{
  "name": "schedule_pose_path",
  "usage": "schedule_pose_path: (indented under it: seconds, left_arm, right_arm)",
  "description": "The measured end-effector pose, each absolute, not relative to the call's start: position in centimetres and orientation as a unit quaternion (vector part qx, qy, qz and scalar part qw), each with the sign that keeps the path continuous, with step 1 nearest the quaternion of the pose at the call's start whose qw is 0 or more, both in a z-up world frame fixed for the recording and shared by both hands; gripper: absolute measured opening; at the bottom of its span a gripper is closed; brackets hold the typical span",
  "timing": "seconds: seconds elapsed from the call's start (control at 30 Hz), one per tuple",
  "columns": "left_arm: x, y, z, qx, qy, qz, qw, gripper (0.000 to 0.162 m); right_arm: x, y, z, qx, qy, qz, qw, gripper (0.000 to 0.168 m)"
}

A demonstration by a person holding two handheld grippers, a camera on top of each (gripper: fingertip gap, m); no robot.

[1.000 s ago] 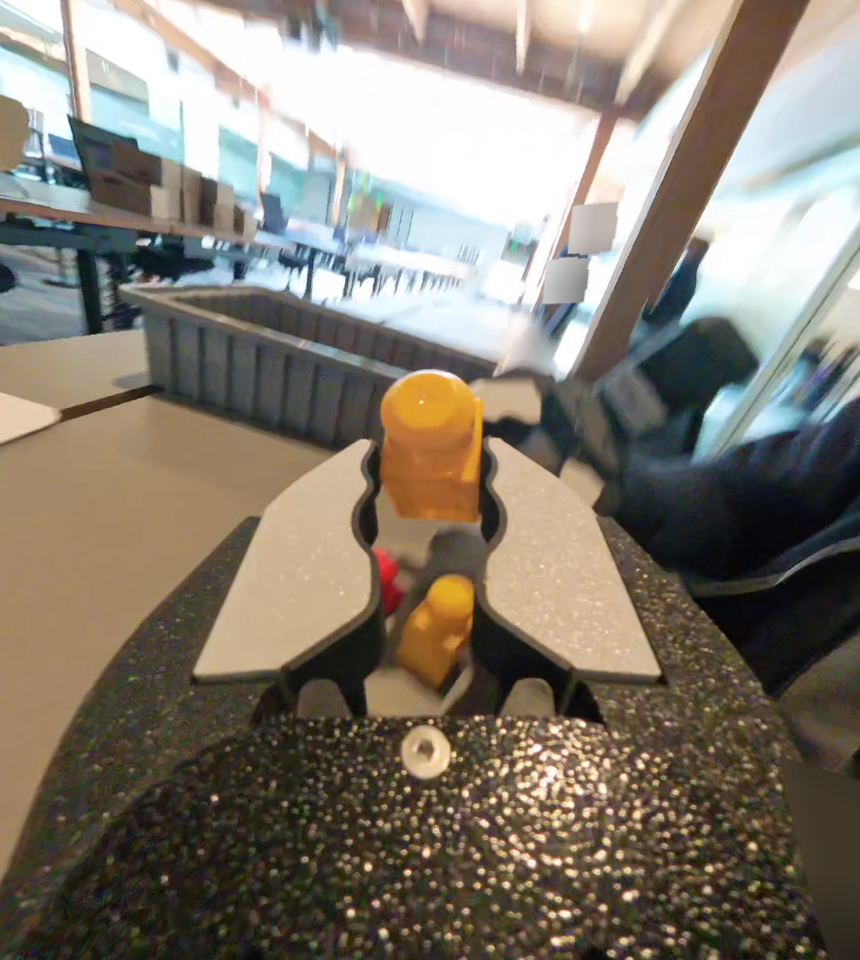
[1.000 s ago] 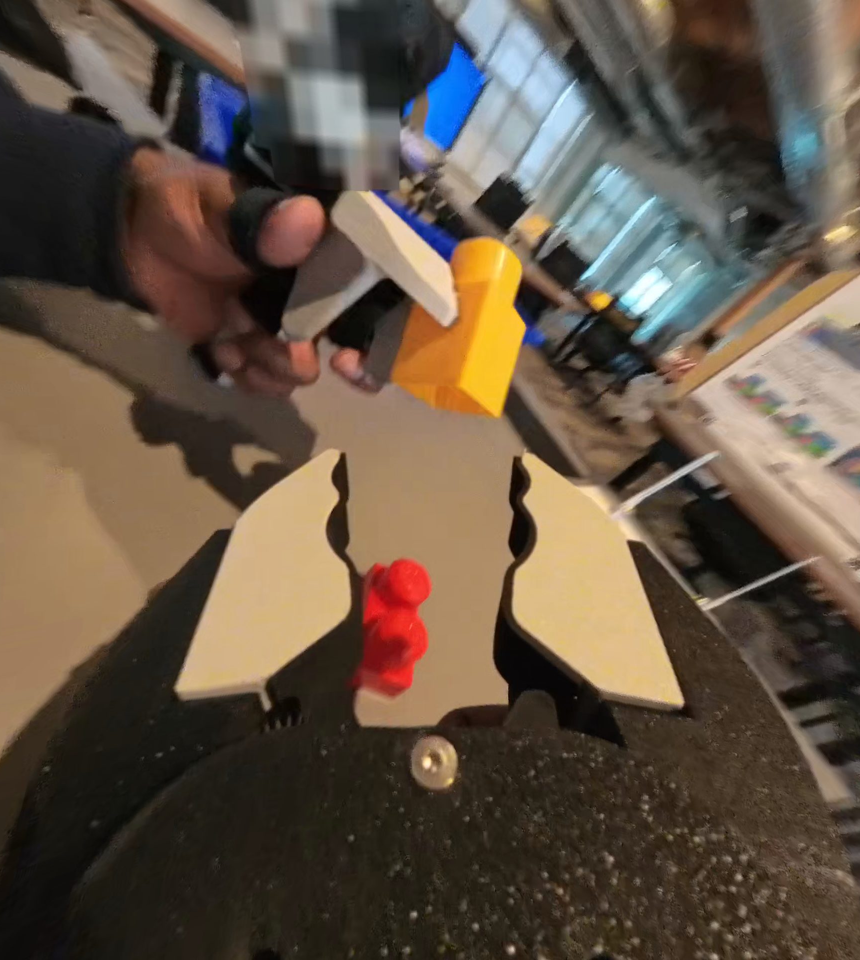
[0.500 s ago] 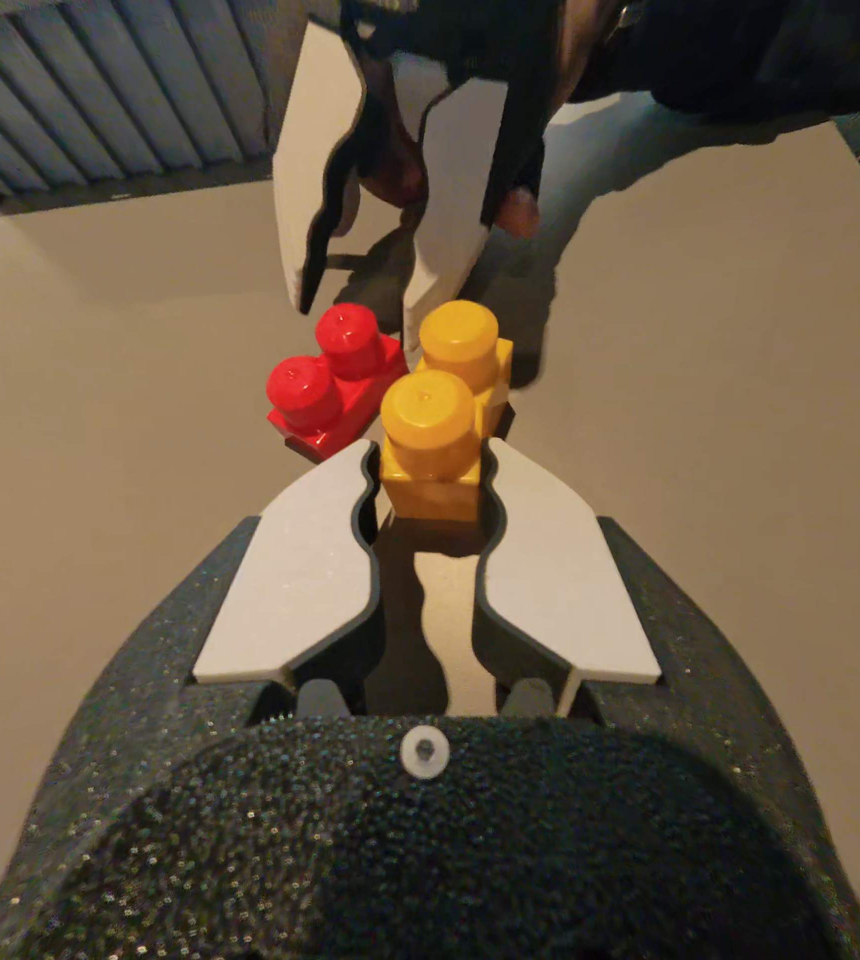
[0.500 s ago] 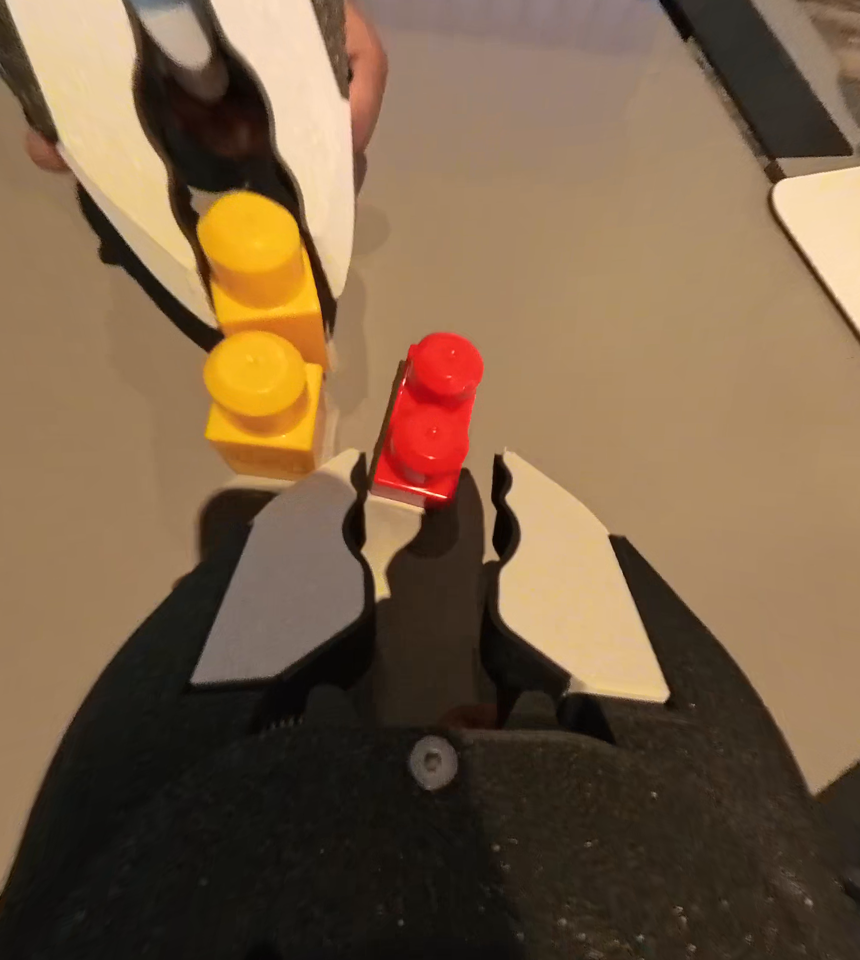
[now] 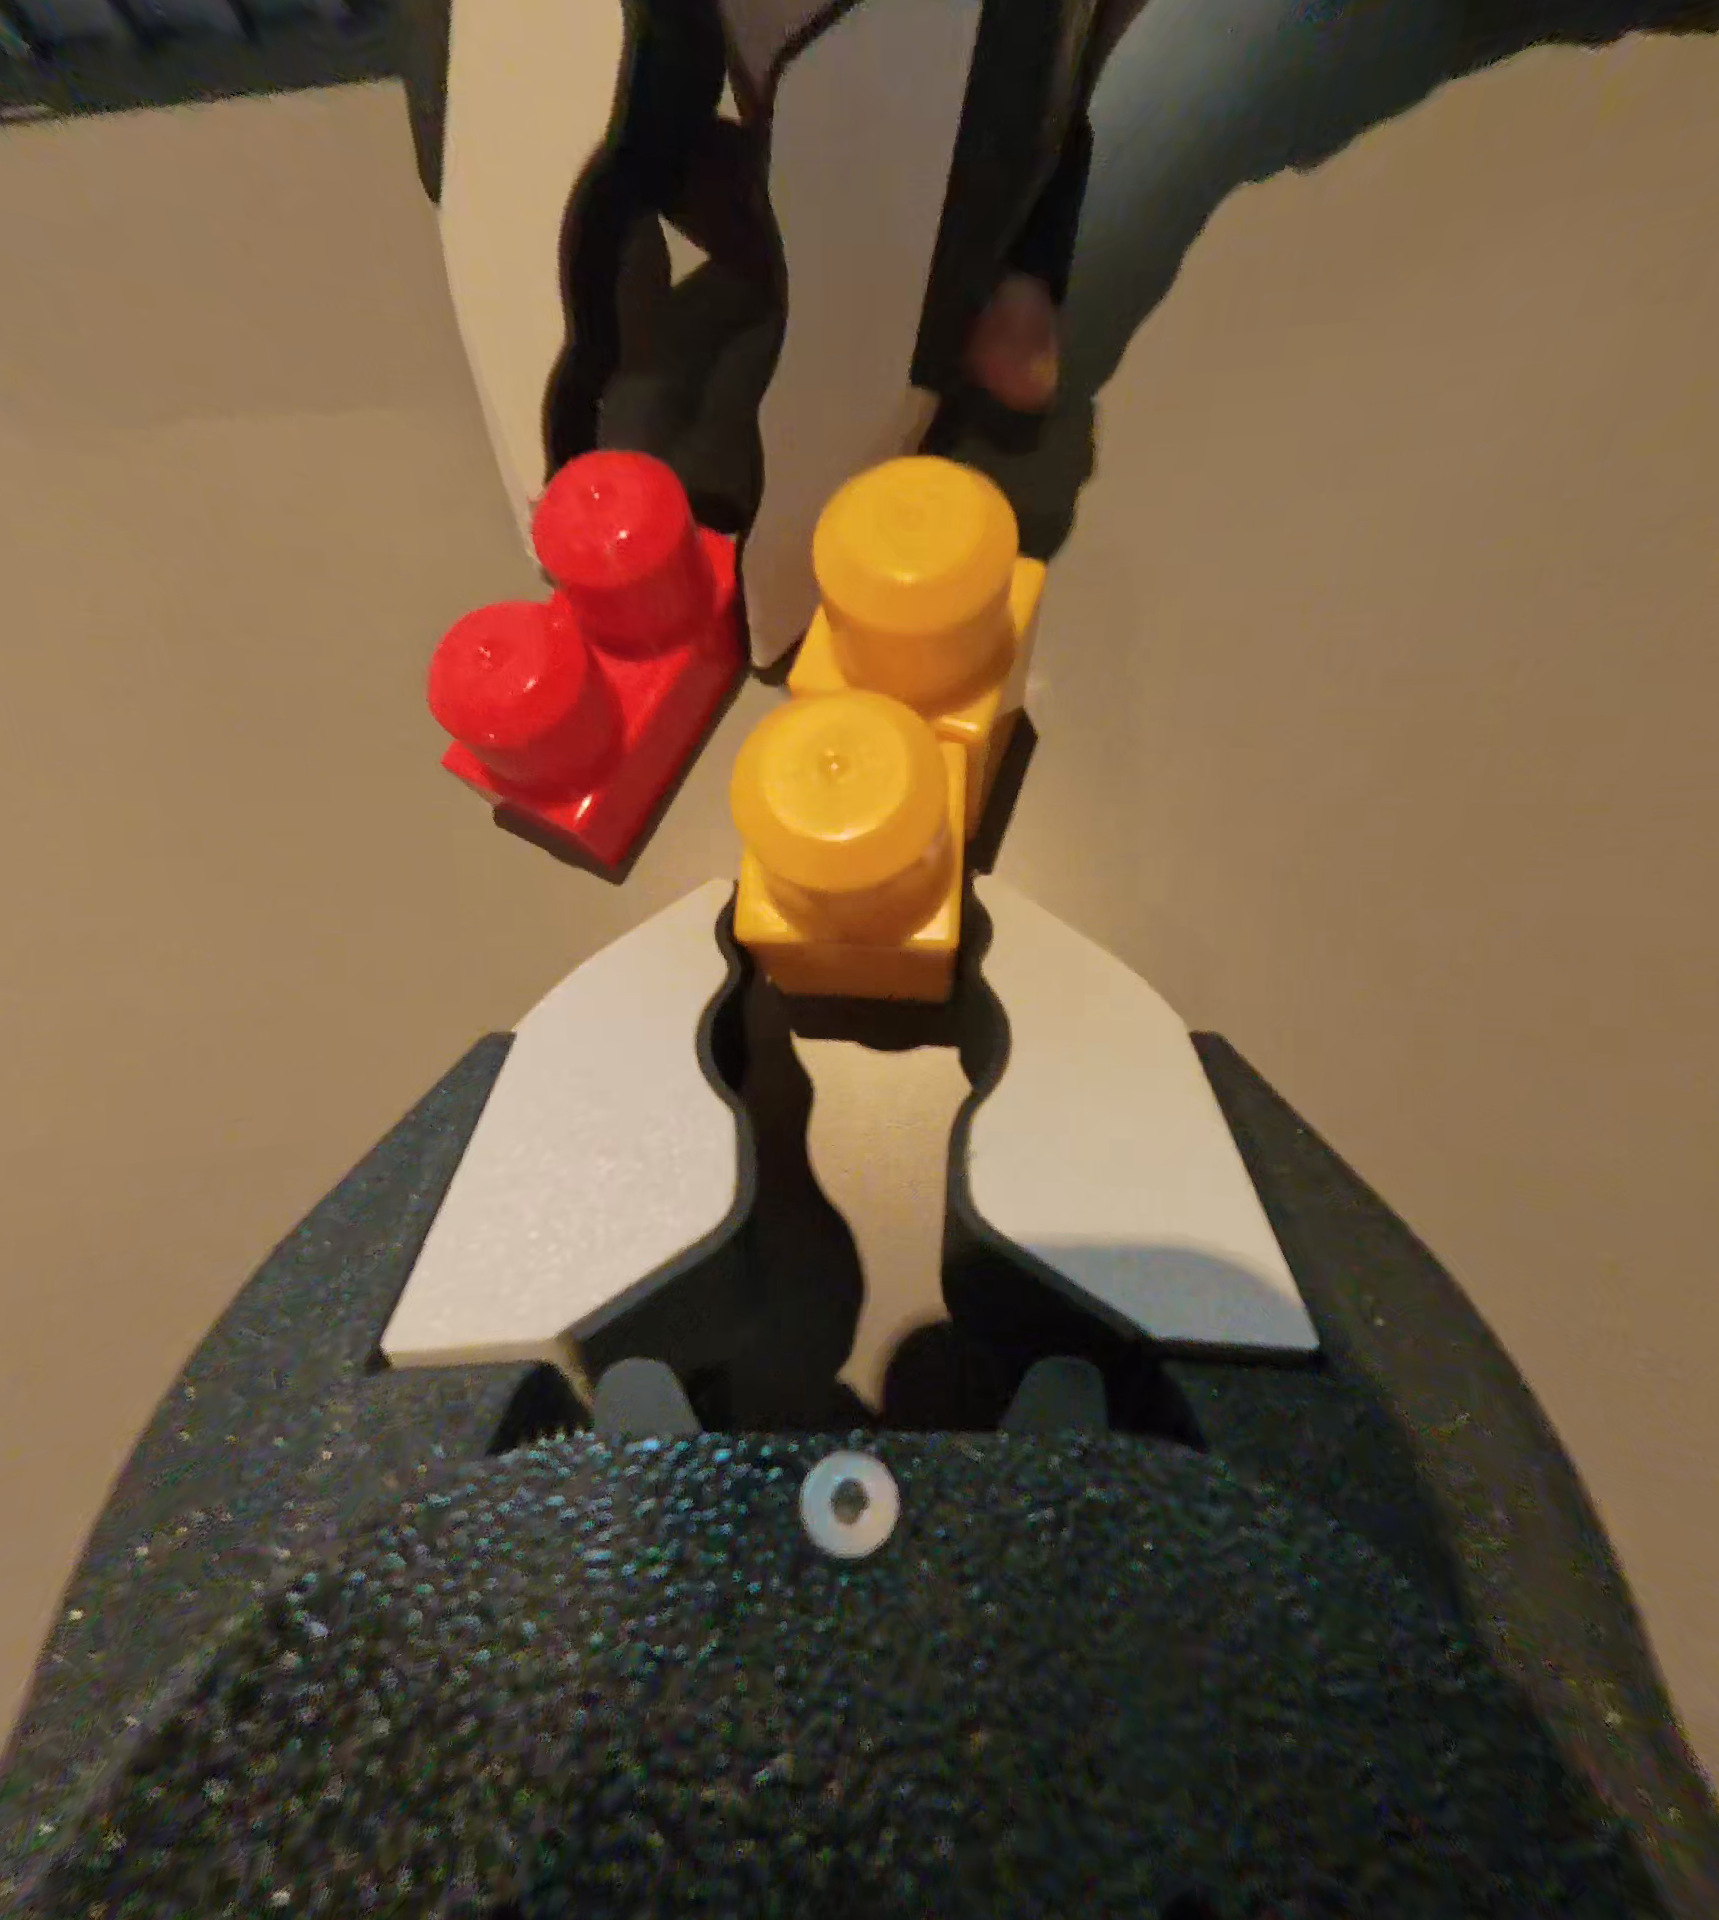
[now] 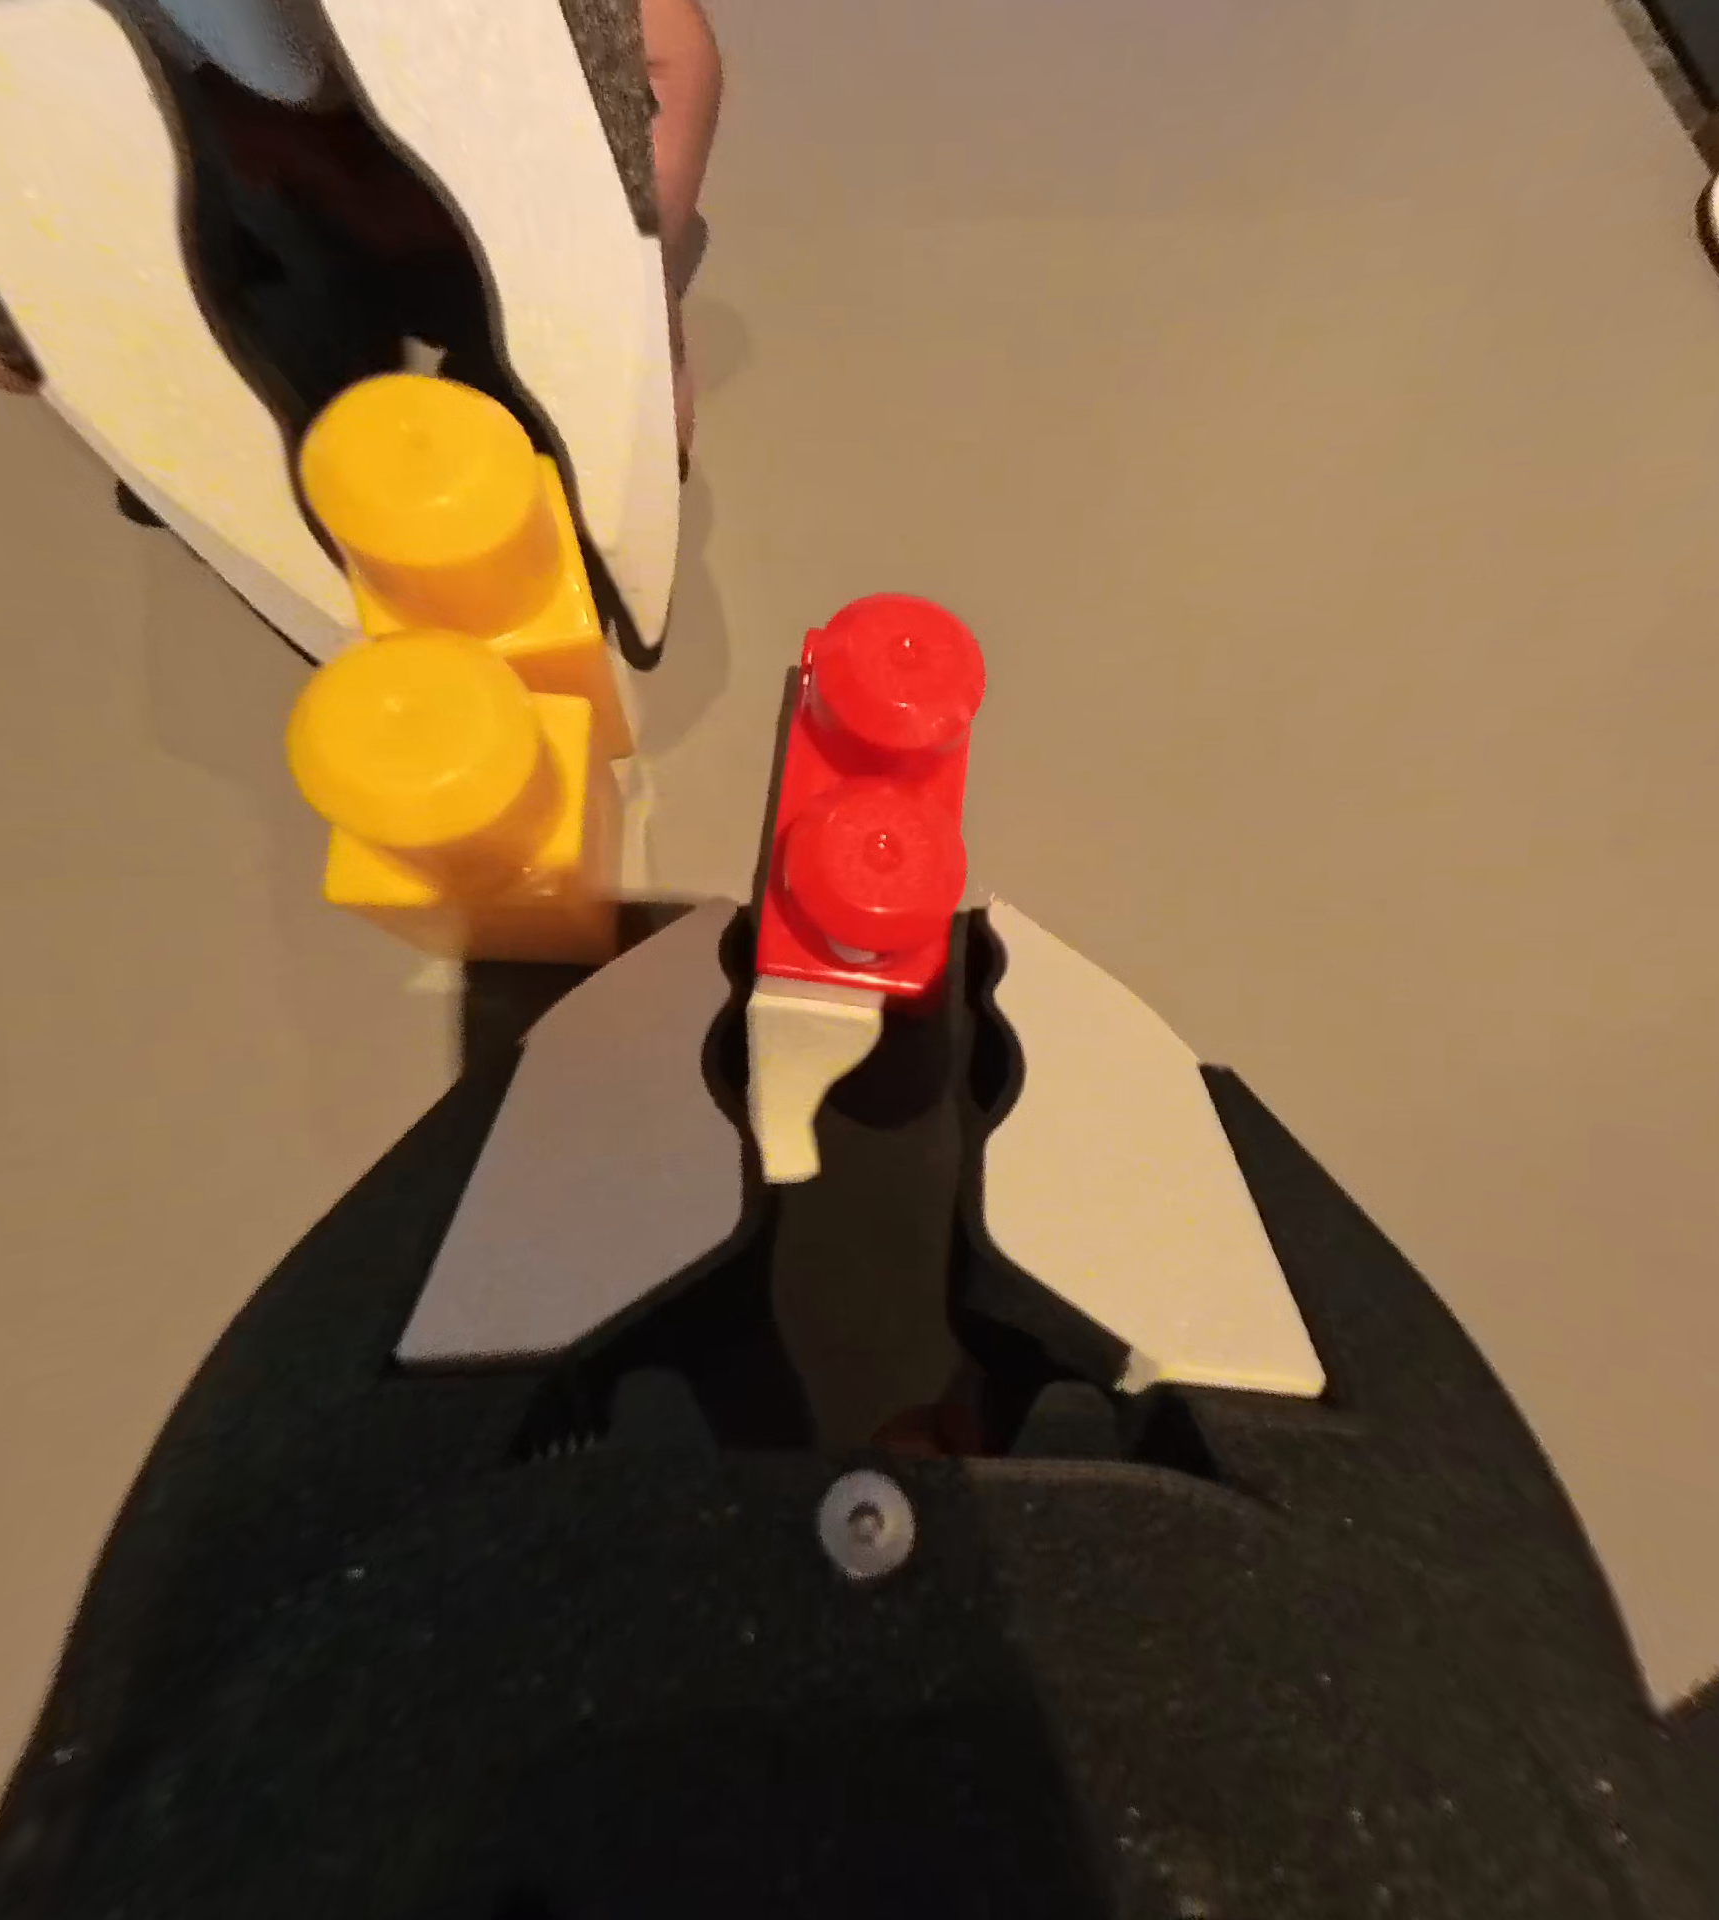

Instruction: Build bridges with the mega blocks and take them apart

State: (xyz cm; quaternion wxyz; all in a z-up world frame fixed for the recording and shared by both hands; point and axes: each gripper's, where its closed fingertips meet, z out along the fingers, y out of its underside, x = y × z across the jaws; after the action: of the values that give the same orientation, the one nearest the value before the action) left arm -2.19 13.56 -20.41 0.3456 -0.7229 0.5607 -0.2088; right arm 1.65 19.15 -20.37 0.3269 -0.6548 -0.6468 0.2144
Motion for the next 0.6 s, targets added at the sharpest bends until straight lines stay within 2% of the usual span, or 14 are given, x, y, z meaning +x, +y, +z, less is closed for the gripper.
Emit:
schedule_pose_path:
  seconds: [0.23, 0.37, 0.47, 0.6]
  left_arm:
    - [-2.5, 13.4, -20.4, -0.722, 0.561, -0.206, 0.35, 0.036]
    - [-2.8, 13.2, -20.3, -0.719, 0.563, -0.204, 0.353, 0.036]
    - [-2.8, 13.2, -20.3, -0.718, 0.564, -0.204, 0.353, 0.036]
    - [-2.4, 13.0, -20.3, -0.711, 0.572, -0.203, 0.356, 0.036]
  right_arm:
    - [3.9, 18.6, -18.7, -0.64, -0.661, 0.195, 0.339, 0.044]
    - [3.5, 13.6, -16.8, -0.591, -0.69, 0.29, 0.301, 0.03]
    - [3.1, 12.4, -17.2, -0.572, -0.711, 0.28, 0.297, 0.019]
    - [2.3, 12.2, -18.3, -0.584, -0.707, 0.279, 0.287, 0.018]
